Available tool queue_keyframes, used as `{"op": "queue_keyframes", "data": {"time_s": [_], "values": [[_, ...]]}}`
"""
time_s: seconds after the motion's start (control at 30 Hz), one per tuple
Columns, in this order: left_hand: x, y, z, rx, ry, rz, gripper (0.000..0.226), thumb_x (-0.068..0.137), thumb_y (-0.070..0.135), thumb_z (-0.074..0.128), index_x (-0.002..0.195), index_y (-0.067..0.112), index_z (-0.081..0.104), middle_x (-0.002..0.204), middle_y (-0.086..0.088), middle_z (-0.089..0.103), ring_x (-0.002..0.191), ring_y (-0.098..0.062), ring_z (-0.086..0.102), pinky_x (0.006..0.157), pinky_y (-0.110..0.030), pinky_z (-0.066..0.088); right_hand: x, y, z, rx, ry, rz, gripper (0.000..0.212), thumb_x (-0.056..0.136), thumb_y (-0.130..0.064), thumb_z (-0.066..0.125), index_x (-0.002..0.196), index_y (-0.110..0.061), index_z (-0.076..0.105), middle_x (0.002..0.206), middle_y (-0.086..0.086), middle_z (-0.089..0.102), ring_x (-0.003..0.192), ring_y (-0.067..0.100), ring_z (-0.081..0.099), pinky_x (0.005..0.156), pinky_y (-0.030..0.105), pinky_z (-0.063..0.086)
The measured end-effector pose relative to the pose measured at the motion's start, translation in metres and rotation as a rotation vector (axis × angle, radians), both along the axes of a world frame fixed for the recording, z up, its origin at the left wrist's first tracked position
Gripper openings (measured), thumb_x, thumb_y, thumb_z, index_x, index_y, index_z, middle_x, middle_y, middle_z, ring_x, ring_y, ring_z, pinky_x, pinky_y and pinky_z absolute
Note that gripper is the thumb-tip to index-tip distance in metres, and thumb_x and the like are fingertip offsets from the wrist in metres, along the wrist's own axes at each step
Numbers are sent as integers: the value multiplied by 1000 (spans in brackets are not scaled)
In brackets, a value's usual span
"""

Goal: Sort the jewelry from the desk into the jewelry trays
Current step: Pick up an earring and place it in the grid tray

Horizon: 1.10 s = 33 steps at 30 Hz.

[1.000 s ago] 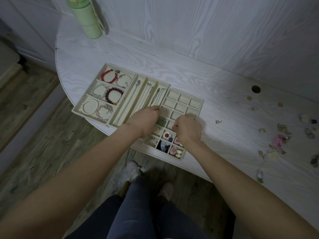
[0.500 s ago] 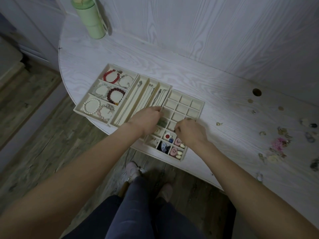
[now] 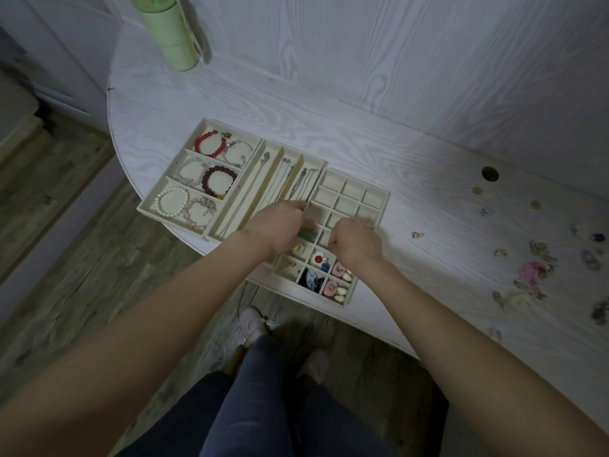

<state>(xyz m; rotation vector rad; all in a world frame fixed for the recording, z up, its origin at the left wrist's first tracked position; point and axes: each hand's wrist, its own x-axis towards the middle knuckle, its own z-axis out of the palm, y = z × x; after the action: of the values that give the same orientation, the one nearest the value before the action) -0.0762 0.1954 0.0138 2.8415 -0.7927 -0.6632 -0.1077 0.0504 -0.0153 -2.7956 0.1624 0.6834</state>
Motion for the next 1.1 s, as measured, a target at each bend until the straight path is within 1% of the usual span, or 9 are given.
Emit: {"op": "queue_keyframes", "data": {"time_s": [0.1,0.2,0.33,0.43,0.53,0.7,0.8,0.97,1.1], "values": [[0,0,-1,14,-1,1,48,88,6,52,135,14,51,154,-1,26,126,-20,47,100,-29,40,1,-2,0,78,33,-71,17,88,-9,56,75,-8,67,75,6,66,72,22,65,60,28,48],[0,-1,0,14,3,-3,48,90,6,49,137,16,50,155,-1,23,130,-21,44,102,-29,38,2,-7,-2,141,56,-90,19,90,-16,57,79,-6,68,77,7,68,72,23,66,58,28,46],[-1,-1,2,8,9,-5,49,92,5,46,138,22,48,155,-1,23,129,-22,44,102,-30,38,3,-11,-7,238,17,-178,19,88,-8,57,88,1,73,89,15,72,69,23,67,61,32,52],[-1,-2,2,16,9,0,49,92,5,46,139,22,47,156,-1,20,132,-22,40,104,-29,36,3,-13,-5,168,16,-142,21,86,-4,55,75,-6,73,82,12,70,71,26,68,59,33,53],[-1,-1,3,14,5,-1,49,92,5,46,138,22,48,156,-2,20,133,-22,40,105,-29,35,3,-9,-3,71,29,-74,28,82,3,53,59,-13,57,66,4,55,67,24,62,53,27,44],[-1,-2,4,9,9,-8,49,92,5,46,137,23,50,155,-2,23,131,-22,42,105,-29,35,7,-5,-2,-3,14,-12,18,87,-1,57,89,-12,71,89,4,67,84,22,64,68,31,54],[-1,-1,4,9,6,-13,48,92,5,46,136,23,50,154,-3,26,129,-21,44,104,-30,36,8,-5,-2,-9,24,-22,17,87,0,57,85,-12,69,86,5,66,84,23,64,69,31,54],[-2,-1,5,3,12,-8,46,91,5,47,134,21,52,152,-4,29,127,-22,46,104,-31,38,7,-5,-6,31,53,-65,24,86,0,56,65,-13,61,71,3,61,74,21,64,55,26,42],[-2,-1,4,6,9,-3,48,91,5,48,136,21,51,154,-3,26,128,-22,45,103,-30,38,6,-6,-4,52,28,-66,18,89,-4,56,85,-9,72,87,4,70,77,21,66,60,29,50]]}}
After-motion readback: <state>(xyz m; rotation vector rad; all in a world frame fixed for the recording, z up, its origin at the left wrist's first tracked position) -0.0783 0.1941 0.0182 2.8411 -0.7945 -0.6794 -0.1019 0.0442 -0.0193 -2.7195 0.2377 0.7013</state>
